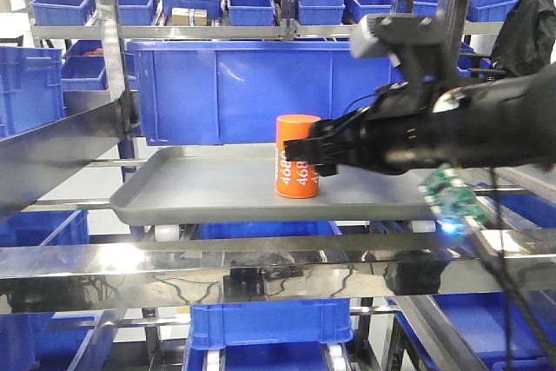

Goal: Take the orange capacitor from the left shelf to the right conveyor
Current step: 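Reach the right gripper to the orange cylinder and close around it, then lift the orange cylinder off the tray with the right gripper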

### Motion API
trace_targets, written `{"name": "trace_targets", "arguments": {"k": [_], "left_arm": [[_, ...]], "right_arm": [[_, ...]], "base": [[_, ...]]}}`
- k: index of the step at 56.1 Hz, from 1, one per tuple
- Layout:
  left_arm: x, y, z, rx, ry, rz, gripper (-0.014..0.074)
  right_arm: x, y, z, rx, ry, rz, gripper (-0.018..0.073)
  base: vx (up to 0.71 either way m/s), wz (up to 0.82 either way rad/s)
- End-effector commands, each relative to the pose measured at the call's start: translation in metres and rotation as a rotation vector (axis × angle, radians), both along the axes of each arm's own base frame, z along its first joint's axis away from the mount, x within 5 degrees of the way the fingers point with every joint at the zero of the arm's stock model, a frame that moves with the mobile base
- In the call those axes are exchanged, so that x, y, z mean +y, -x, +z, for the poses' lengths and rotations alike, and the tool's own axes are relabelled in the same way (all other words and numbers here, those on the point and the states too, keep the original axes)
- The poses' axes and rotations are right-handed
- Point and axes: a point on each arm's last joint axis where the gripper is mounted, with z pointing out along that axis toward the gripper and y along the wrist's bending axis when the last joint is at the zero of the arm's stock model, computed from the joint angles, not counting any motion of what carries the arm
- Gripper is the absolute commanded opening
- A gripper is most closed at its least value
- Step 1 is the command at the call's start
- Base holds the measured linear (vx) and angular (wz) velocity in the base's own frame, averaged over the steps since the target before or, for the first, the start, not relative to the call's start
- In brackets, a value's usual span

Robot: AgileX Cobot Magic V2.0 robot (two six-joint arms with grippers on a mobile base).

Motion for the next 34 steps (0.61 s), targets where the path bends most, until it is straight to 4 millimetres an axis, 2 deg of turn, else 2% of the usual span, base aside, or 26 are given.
{"name": "trace_targets", "arguments": {"k": [1, 21, 26, 34], "left_arm": [[0.0, 0.0, -0.003, -0.061, 0.004, 0.0, -0.0006], [0.0, 0.0, -0.003, -0.061, 0.004, 0.0, -0.0006], [0.0, 0.0, -0.003, -0.061, 0.004, 0.0, -0.0006], [0.0, 0.0, -0.003, -0.061, 0.004, 0.0, -0.0006]], "right_arm": [[-0.001, -0.001, 0.025, -0.12, -0.108, -0.037, 0.0632], [0.015, -0.025, 0.005, -0.127, -0.185, 0.02, 0.0608], [0.017, -0.025, 0.004, -0.138, -0.187, 0.039, 0.0566], [0.018, -0.025, 0.005, -0.147, -0.189, 0.047, 0.0447]], "base": [[0.0, 0.0], [0.0, 0.0], [0.0, 0.0], [0.0, 0.0]]}}
